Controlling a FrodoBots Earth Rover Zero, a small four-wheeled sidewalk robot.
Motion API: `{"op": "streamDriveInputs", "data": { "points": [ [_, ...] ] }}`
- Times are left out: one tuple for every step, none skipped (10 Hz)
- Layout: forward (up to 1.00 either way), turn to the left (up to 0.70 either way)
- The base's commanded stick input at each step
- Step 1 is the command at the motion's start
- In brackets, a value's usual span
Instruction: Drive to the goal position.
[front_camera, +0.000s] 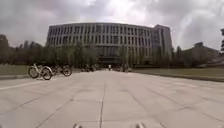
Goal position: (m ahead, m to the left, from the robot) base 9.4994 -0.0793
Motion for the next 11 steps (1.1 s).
{"op": "streamDriveInputs", "data": {
  "points": [
    [0.60,0.00],
    [0.60,0.00],
    [0.60,0.01],
    [0.60,0.03],
    [0.60,0.10],
    [0.60,0.15],
    [0.60,0.13],
    [0.60,0.09],
    [0.60,0.05],
    [0.60,0.01],
    [0.60,0.00]
  ]
}}
